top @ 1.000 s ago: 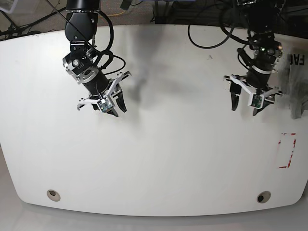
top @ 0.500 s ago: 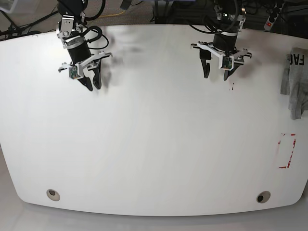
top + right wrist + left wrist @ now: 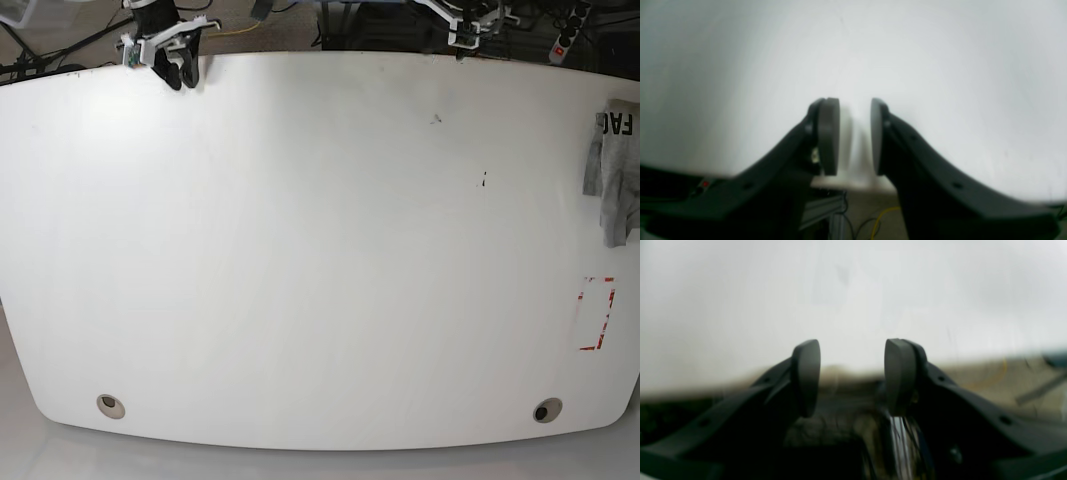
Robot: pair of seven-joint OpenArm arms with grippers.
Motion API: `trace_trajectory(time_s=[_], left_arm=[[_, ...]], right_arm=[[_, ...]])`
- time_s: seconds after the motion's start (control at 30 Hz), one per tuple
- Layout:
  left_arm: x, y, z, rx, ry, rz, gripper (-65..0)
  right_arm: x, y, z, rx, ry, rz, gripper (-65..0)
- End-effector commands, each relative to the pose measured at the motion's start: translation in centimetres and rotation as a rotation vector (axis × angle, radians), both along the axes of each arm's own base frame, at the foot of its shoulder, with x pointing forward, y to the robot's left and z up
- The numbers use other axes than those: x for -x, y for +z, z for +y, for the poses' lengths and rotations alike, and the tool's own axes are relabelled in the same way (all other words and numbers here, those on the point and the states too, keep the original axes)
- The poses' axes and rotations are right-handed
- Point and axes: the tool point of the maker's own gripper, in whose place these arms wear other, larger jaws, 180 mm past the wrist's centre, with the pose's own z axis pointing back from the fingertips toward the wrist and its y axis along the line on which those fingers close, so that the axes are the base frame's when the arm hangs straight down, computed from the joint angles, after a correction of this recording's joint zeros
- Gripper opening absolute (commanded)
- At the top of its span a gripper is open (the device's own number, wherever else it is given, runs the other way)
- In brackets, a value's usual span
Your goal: Fold the T-shirt properly
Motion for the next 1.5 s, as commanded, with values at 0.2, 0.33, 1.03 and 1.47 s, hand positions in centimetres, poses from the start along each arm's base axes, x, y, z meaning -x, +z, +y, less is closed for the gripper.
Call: trace_trajectory(time_s=[0.2,0.33,1.03,1.47], left_arm=[[7.3,-0.1,1.7,0.063,0.094,0.169,-37.1],[10.5,-2.1,3.2,0.064,0.104,0.271,-37.1],[18.7,-21.9,8.6,-0.026,0.145,0.682,-39.9],[15.1,-26.0,8.8,-0.056,0.122,0.797,-39.9]], right_arm=[[10.6,-0.1,0.7,-0.048,-0.023,0.175,-49.9],[14.7,-1.1,1.9,-0.079,-0.014,0.287,-49.9],[21.7,-16.0,4.9,-0.184,-0.087,0.671,-49.9],[18.6,-21.9,3.7,-0.141,-0.112,0.812,-49.9]])
